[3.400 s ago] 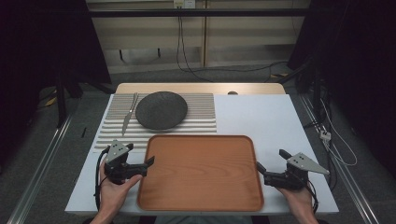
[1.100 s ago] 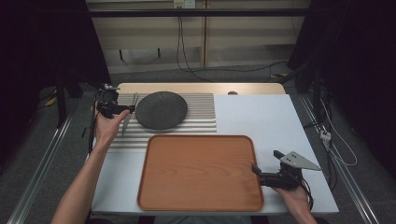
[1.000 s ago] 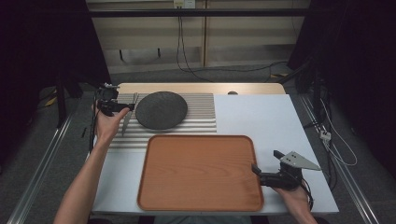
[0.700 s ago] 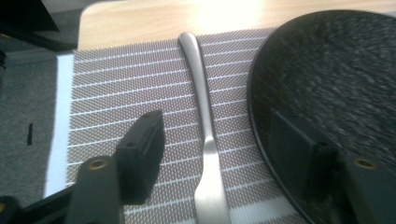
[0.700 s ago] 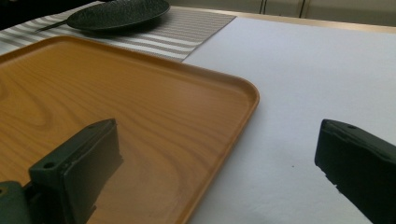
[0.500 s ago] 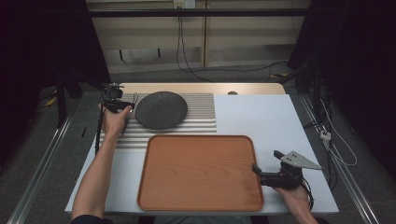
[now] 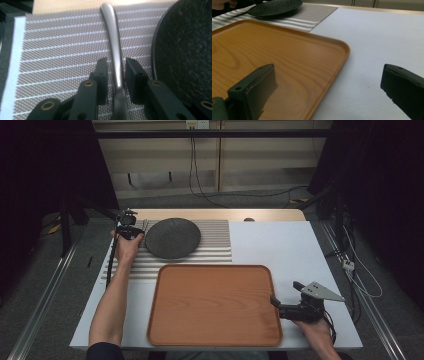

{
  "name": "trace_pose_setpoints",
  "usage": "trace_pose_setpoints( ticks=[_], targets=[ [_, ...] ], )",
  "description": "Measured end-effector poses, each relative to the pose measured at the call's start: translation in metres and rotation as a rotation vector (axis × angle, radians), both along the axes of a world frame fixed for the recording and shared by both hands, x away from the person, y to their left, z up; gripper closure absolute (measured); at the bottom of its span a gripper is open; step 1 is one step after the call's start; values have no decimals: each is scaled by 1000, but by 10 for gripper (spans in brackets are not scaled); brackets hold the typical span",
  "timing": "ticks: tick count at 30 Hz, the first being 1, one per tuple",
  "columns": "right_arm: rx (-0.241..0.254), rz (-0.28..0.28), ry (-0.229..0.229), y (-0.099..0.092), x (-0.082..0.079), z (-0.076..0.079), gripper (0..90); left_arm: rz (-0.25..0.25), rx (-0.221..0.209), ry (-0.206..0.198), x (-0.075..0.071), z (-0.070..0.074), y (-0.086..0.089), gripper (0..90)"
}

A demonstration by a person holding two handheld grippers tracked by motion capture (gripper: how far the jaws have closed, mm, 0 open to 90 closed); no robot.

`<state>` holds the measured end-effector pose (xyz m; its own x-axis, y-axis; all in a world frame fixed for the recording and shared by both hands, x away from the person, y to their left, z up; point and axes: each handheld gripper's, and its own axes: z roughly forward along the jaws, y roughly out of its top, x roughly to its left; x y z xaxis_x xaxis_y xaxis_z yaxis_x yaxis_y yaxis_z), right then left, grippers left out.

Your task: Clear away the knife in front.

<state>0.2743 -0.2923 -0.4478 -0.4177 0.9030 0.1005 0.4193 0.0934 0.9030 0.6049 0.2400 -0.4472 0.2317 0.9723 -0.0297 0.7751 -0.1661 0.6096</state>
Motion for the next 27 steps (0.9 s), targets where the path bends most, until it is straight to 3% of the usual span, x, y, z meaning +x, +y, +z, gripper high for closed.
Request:
trace_pose_setpoints(
  ticks=[4,7,12,17,23,27],
  targets=[
    [-3,-4,-1,-1,0,0,0,-7,-13,6,0,0,1,792],
    [-4,-5,3,0,0,-1,0,-14,15,6,-1,1,-2,798],
    [-9,-8,6,0,0,-1,0,-44,15,44,-5,4,0,799],
    [-13,-3,6,1,1,-1,0,-92,29,70,-17,7,3,799],
    [-18,-2,9,3,1,-2,0,-111,-24,87,-34,7,14,799],
    [-20,-2,9,3,0,-1,0,-125,1,109,-45,10,16,799]
  ],
)
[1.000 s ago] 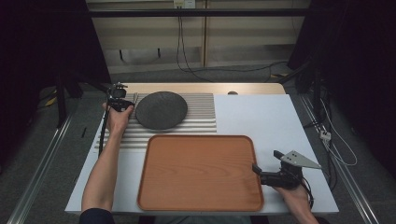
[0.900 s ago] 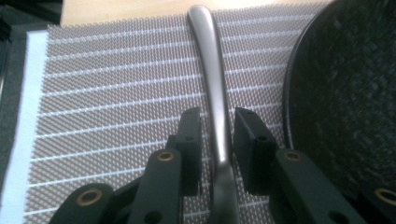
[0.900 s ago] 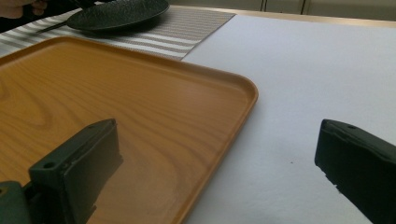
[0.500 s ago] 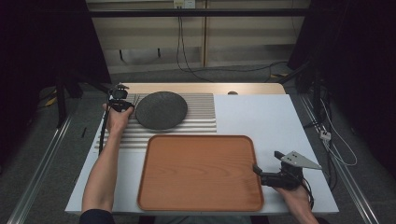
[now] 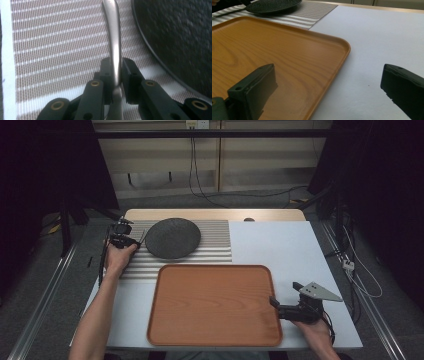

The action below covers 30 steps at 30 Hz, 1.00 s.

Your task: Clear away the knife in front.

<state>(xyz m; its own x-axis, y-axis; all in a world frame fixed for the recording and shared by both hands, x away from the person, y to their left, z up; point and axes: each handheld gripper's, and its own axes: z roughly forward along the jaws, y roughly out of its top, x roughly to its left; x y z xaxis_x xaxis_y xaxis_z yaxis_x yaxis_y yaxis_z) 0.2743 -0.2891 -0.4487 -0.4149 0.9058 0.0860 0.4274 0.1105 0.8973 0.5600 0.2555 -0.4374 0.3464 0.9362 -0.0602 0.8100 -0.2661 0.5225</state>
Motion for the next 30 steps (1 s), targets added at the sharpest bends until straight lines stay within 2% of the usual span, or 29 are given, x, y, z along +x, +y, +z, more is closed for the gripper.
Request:
trace_pose_setpoints(
  ticks=[3,5,9,16,18,21,26,30],
  targets=[
    [-2,-4,-1,0,-1,0,0,-13,13,0,-4,1,0,797],
    [-3,-4,-1,0,-1,1,0,1,6,0,-4,0,-1,794],
    [-1,-3,-3,0,-1,1,0,-4,28,-5,-3,0,-3,792],
    [-4,3,-2,1,-1,1,0,15,-18,-15,2,-2,-2,787],
    [-4,4,-1,1,-1,1,0,6,-9,-22,3,-2,-3,782],
    [-6,3,2,0,-1,0,0,2,2,-15,4,-2,-4,783],
    [-5,1,7,1,-1,0,0,-4,-14,12,8,-1,-1,785],
    [-6,1,6,2,-1,0,0,-16,26,36,11,1,-6,782]
  ],
)
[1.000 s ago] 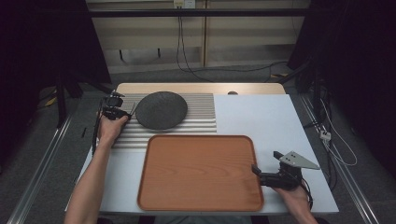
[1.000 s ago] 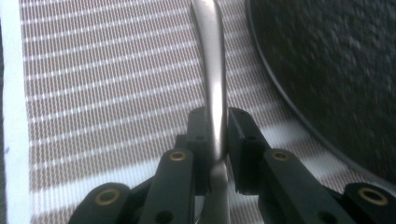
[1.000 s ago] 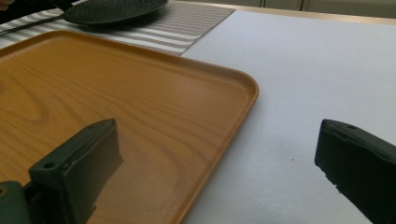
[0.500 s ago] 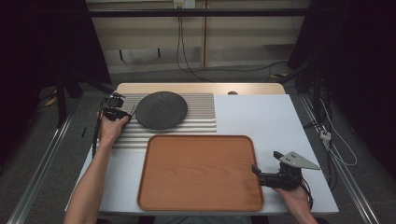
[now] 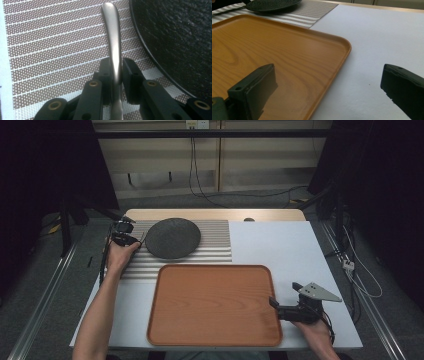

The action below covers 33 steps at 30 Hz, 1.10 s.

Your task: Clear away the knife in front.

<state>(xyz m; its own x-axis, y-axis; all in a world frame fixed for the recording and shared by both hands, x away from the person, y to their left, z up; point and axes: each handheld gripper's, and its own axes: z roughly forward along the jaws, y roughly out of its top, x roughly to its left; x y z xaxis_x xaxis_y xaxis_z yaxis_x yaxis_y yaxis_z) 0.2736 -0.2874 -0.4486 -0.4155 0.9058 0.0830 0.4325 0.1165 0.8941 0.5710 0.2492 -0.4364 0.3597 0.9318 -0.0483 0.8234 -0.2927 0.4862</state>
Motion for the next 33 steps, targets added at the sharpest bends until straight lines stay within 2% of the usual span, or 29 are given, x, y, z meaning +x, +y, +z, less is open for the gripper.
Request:
trace_pose_setpoints(
  ticks=[2,9,13,16,27,33],
  targets=[
    [0,-1,1,0,0,0,0,-13,19,6,1,1,-1,798],
    [0,-1,3,0,0,0,0,0,-7,10,1,1,1,801],
    [-6,-1,2,0,0,0,0,-4,2,5,1,1,0,801],
    [-3,-3,4,0,0,0,0,-4,-13,8,-1,1,1,802],
    [-1,-4,5,-1,0,0,0,-15,-11,2,-2,8,2,801],
    [0,-3,7,0,0,0,0,-19,-11,16,-1,2,3,801]
  ],
)
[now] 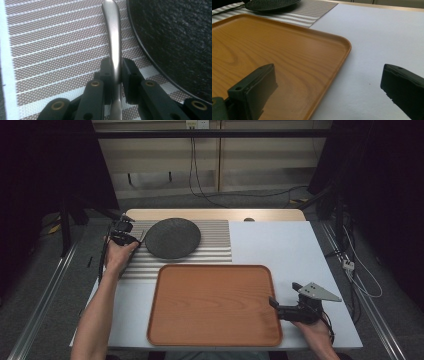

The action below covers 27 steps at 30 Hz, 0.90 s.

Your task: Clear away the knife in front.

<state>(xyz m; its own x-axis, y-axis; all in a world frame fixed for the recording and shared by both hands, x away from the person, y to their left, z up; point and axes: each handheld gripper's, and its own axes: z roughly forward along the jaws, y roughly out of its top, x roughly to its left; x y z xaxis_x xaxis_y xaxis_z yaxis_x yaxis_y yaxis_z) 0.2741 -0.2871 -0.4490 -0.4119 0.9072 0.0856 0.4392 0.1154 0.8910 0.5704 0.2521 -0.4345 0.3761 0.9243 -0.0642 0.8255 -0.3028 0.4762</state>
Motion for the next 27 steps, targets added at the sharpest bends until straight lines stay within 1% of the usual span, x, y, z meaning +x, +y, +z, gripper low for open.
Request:
trace_pose_setpoints(
  ticks=[1,6,10,11,17,19,21,23,24,25,27],
  targets=[
    [0,0,0,0,0,0,0,1,-3,-4,0,0,0,800],
    [-2,-2,-1,-1,0,0,0,0,-16,4,0,0,2,794],
    [-3,-1,0,0,0,0,0,-4,15,3,-1,0,-2,793],
    [-3,1,-3,0,-1,0,0,2,13,3,-1,0,-2,793],
    [-3,-2,-1,-2,-1,0,0,-8,10,14,-2,1,0,790],
    [-3,0,-3,-1,-1,0,0,-12,18,15,-1,1,0,798],
    [-5,-2,-2,-1,-1,0,0,-3,25,11,-2,1,-3,801],
    [-4,-2,-1,-1,-1,0,0,-12,42,13,-2,2,-3,802],
    [-3,-1,-2,-1,-1,0,0,-8,40,14,-2,2,-3,801],
    [-3,-2,-1,-1,0,0,0,0,29,13,-2,2,-3,802],
    [-1,-3,0,0,0,0,0,0,18,9,-2,3,-1,802]
  ],
)
